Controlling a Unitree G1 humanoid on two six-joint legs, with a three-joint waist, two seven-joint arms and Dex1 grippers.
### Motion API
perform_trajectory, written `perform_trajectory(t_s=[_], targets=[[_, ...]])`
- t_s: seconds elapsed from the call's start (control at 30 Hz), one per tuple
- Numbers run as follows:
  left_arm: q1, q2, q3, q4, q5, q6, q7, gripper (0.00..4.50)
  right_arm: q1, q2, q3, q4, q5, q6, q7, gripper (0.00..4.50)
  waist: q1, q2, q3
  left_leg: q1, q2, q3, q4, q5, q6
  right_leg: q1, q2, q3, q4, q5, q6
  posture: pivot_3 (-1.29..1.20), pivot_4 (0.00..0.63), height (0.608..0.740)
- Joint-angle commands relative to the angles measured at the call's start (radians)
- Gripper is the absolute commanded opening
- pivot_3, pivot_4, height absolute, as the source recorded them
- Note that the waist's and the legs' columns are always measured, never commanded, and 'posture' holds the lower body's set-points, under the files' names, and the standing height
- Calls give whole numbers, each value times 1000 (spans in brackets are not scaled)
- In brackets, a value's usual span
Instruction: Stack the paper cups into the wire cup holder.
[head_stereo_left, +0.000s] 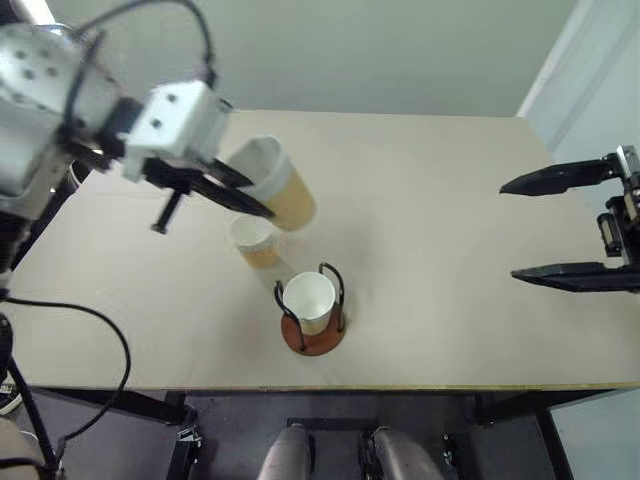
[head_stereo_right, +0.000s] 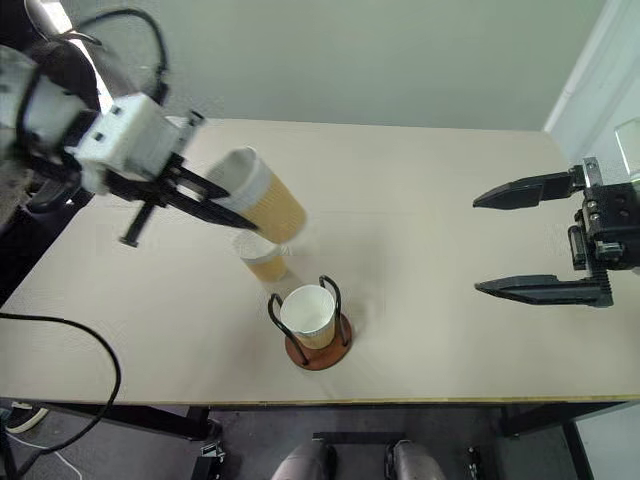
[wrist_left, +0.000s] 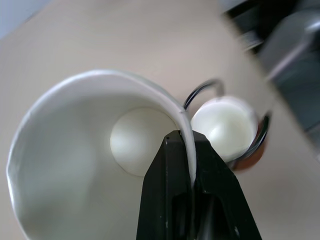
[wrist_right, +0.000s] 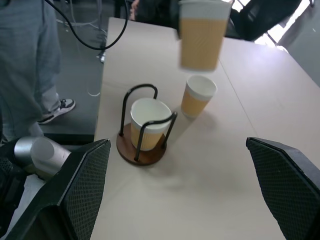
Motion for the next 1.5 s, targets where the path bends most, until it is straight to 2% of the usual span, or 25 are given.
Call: perform_trajectory(t_s=[0.03,0.3,0.53,0.9,1.33,1.43,1.5], targets=[[-88,-24,-80,-2,-57,-74,-34,18,9,-18,-71,-42,17,6,-29,4500,-1,0,0,0,0,0,0,0,0,0,0,0,0,0,1,0,150,740],[-225,24,-368,8,-95,-231,-34,18,79,-40,-164,-85,24,44,-52,4500,-2,1,0,1,-1,0,-1,-3,4,4,0,1,-4,-6,9,0,150,740],[-293,15,-530,16,-111,-322,-34,18,114,-45,-203,-115,33,64,-75,4500,3,2,0,0,-2,0,2,-5,9,7,-1,3,-10,-5,11,0,150,740],[-331,-22,-664,44,-92,-402,-34,18,148,-49,-240,-145,31,82,-99,4500,4,2,0,-1,-3,1,3,-7,10,8,-1,4,-12,-4,14,0,150,740],[-324,-68,-676,108,-79,-442,-34,18,176,-54,-247,-157,16,75,-108,4500,5,3,1,-1,-4,1,5,-8,12,9,-1,6,-12,-3,16,0,150,740],[-325,-65,-678,101,-90,-435,-34,588,179,-55,-247,-157,14,72,-110,4500,5,3,1,-1,-4,2,6,-8,12,9,-1,7,-12,-3,17,0,150,740],[-325,-63,-679,99,-91,-433,-34,1237,182,-55,-246,-155,10,69,-110,4500,5,3,1,-1,-4,2,6,-8,13,9,-1,8,-12,-2,18,0,150,740]])
